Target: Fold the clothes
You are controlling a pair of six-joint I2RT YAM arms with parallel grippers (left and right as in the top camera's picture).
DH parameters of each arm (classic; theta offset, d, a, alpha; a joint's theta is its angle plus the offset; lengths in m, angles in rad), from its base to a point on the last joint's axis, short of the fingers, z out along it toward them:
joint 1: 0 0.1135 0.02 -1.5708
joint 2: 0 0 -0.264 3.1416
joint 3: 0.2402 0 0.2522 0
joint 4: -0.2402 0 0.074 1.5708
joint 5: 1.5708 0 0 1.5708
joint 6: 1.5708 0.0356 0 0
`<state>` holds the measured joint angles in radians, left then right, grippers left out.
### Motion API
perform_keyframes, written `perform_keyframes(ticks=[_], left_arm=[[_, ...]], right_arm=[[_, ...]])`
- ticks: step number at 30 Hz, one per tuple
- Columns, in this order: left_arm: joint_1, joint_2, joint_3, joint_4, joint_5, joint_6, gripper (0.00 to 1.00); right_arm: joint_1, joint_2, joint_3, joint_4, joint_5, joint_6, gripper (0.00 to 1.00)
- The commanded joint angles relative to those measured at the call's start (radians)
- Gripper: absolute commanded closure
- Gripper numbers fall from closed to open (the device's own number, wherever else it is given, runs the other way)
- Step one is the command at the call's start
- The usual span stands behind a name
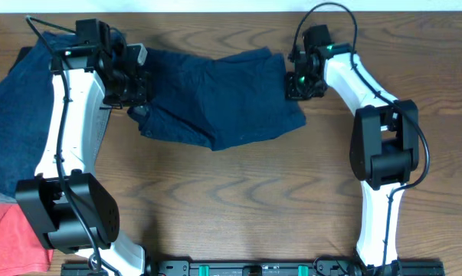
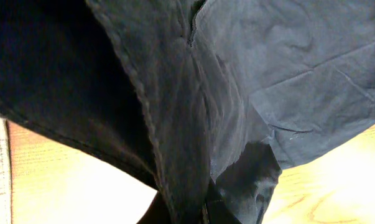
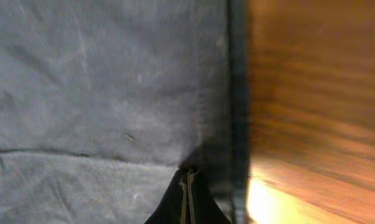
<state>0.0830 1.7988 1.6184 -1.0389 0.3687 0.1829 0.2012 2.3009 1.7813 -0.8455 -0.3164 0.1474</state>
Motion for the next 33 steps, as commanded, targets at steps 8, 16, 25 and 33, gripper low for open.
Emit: perform_keyframes(ticks=[8,16,25,33], left_arm=[[-0.127,0.002,0.031,0.072,0.055,-0.047,0.94],[-0.28,0.003,0.03,0.22,0.121,-0.154,0.94],[-0.431,0.064,0.029,0.351,0.121,-0.189,0.94],[-0.505,0.182,0.029,0.477,0.121,-0.236,0.94]], right_arm=[[0.028,0.011,-0.099,0.072,-0.069,0.109,0.99],[0.028,0.011,-0.123,0.076,-0.07,0.11,0.99],[0.023,0.002,-0.122,0.099,-0.096,0.107,0.99],[-0.007,-0.005,-0.112,0.125,-0.165,0.107,0.99]])
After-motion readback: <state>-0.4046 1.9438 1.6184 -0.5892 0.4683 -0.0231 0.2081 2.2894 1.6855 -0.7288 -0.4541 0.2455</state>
